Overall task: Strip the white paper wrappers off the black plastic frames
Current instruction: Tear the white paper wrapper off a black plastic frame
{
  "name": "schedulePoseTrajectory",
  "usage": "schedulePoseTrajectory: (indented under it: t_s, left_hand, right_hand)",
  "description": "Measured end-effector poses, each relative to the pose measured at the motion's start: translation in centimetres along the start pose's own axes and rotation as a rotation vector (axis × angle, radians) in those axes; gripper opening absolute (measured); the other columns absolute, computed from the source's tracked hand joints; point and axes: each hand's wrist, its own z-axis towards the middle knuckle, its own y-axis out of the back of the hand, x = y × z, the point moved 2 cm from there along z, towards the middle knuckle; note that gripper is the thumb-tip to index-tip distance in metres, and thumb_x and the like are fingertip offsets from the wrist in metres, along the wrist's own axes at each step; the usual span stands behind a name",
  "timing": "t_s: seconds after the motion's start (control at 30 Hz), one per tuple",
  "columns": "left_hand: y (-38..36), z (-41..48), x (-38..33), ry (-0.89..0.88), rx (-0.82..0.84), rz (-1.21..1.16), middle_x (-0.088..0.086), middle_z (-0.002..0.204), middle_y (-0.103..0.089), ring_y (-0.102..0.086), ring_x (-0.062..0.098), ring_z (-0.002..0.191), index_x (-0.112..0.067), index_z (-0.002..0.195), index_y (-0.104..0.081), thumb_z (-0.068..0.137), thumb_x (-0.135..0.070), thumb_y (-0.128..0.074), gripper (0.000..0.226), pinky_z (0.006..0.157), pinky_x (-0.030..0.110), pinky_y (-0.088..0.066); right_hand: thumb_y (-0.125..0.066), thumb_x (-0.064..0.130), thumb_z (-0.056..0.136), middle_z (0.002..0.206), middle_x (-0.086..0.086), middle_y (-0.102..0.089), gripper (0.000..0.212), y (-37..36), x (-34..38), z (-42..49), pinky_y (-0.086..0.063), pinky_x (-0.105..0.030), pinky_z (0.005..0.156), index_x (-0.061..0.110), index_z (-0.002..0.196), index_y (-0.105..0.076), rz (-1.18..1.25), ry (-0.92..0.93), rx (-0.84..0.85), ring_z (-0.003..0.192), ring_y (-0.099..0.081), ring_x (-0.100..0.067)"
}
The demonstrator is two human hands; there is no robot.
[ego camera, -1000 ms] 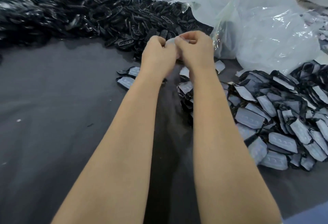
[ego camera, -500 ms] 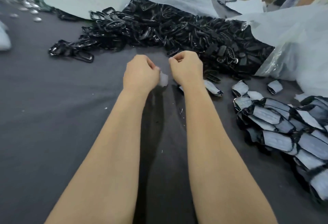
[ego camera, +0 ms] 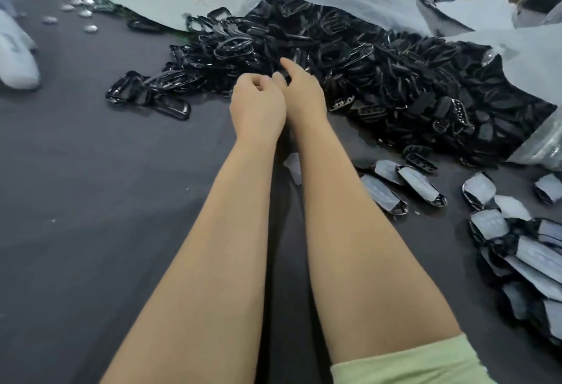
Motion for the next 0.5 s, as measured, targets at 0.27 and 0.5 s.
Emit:
schedulePoseTrajectory:
  t_s: [0.27,0.5]
  left_hand:
    - [-0.3,0.1,0.2,0.016,-0.046,-0.169,-0.006,0.073,-0.047,-0.043,0.012,0.064,-0.013,0.106,-0.057,0.098,-0.019,-0.04,0.02,0.059,0.023,-0.037]
    - [0.6,-3.5,-0.5,-0.06,0.037,-0.207,-0.009,0.074,-0.055,-0.052,0.005,0.063,-0.021,0.097,-0.057,0.093,-0.012,-0.044,0.016,0.055,0.016,-0.041]
  right_hand:
    - [-0.042,0.014,0.095,0.063,0.001,-0.044,0.037,1.5,-0.8,-0.9,-0.027,-0.021,0.049,0.014,0.059,-0.044,0.171,0.01,-0.247,0.067,-0.039,-0.015]
    - [-0.054,0.007,0.09,0.077,0.015,-0.047,0.016,6.9,-1.8,-6.2,-0.036,-0.006,0.062,0.016,0.103,-0.051,0.279,0.102,-0.388,0.07,-0.047,0.0]
